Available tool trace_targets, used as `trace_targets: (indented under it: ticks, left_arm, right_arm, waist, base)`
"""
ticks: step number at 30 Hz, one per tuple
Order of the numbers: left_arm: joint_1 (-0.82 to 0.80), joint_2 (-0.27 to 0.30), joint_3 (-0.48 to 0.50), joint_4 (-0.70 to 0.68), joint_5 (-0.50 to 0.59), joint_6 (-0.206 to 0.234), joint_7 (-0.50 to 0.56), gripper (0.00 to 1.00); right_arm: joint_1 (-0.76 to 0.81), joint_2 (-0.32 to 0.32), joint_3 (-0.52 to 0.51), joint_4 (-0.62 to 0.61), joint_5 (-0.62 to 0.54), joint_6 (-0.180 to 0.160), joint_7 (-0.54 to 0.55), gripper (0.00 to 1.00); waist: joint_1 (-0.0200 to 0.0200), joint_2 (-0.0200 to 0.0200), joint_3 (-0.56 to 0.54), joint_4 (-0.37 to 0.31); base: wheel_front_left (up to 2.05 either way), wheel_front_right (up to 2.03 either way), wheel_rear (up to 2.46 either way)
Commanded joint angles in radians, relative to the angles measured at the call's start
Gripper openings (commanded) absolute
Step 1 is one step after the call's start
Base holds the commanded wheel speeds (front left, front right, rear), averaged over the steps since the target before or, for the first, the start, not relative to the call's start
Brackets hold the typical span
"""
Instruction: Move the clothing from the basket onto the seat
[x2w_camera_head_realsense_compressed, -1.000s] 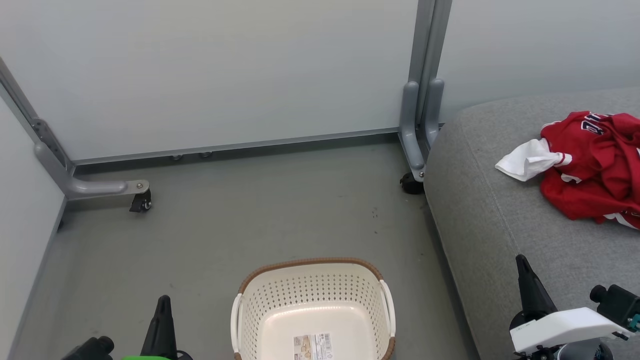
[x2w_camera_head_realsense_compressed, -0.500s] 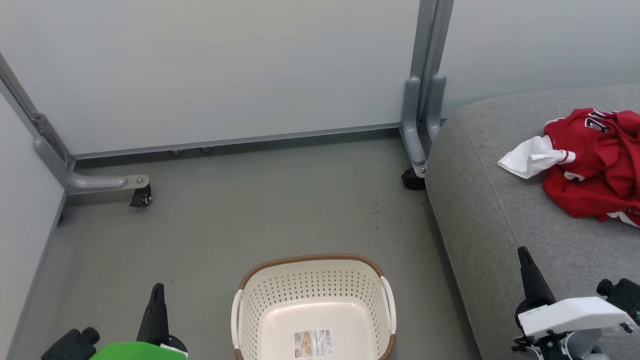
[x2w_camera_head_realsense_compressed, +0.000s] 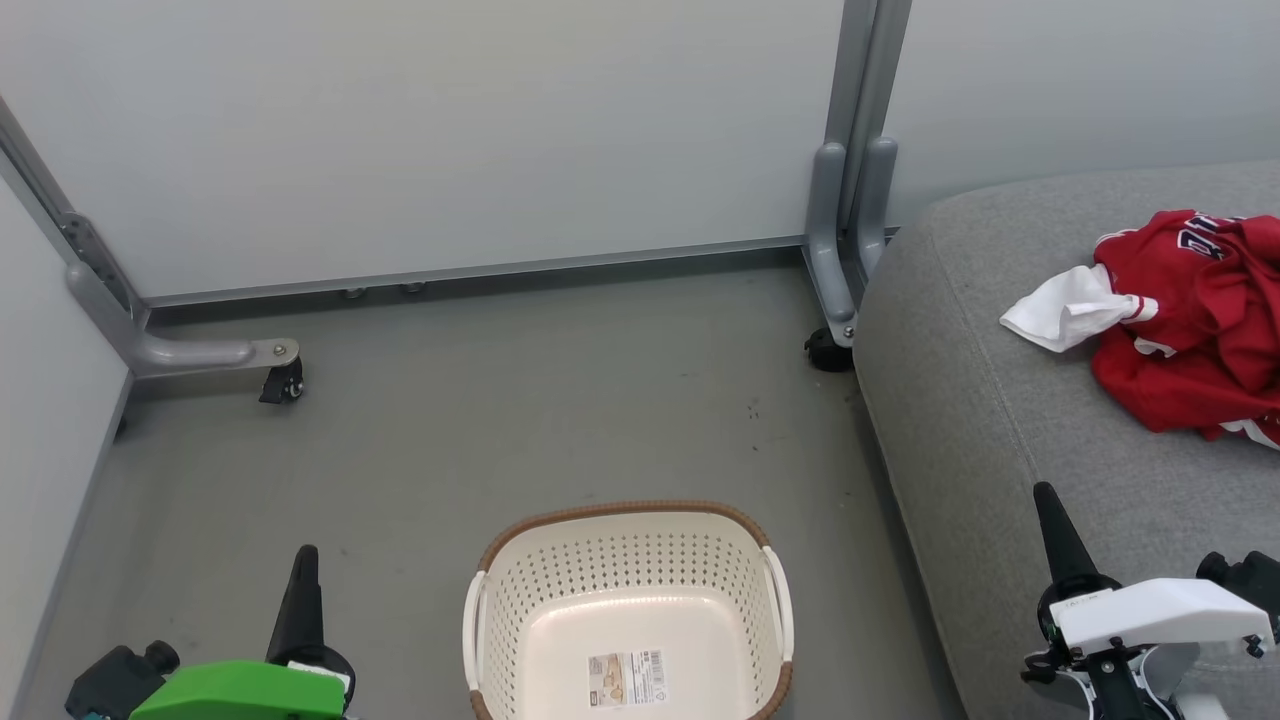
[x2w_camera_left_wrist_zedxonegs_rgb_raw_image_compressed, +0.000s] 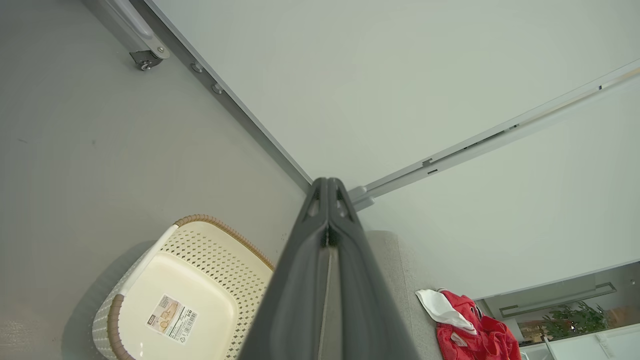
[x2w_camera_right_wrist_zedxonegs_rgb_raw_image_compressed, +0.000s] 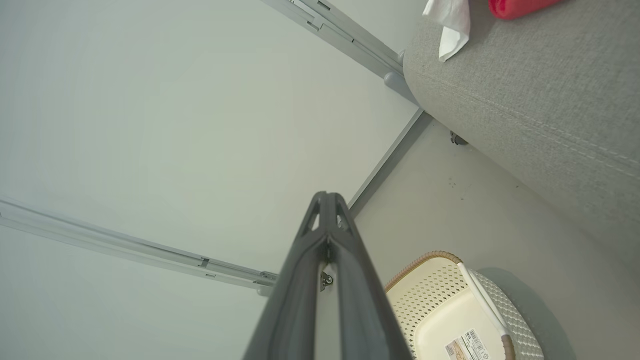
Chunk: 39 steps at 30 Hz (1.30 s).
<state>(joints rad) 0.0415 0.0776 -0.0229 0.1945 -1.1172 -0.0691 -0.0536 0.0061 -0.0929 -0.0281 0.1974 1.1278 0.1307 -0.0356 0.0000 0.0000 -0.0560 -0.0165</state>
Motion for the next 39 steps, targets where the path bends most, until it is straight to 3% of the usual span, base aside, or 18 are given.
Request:
trace_targets:
  ticks: [1, 39]
  left_arm:
    - [-0.034, 0.008, 0.010, -0.006, -0.029, -0.008, 0.005, 0.00]
    - [-0.118, 0.004, 0.073, 0.032, -0.374, -0.047, 0.096, 0.00]
  right_arm:
    - [-0.028, -0.001, -0.008, -0.004, 0.029, 0.000, 0.008, 0.00]
    - [-0.092, 0.022, -0.052, 0.031, 0.352, 0.000, 0.098, 0.00]
  waist:
    - [0.0000, 0.0000, 0.002, 0.001]
    - [0.0000, 0.0000, 0.038, 0.011]
  base:
    - [0.00, 0.00, 0.00]
    - [0.00, 0.00, 0.00]
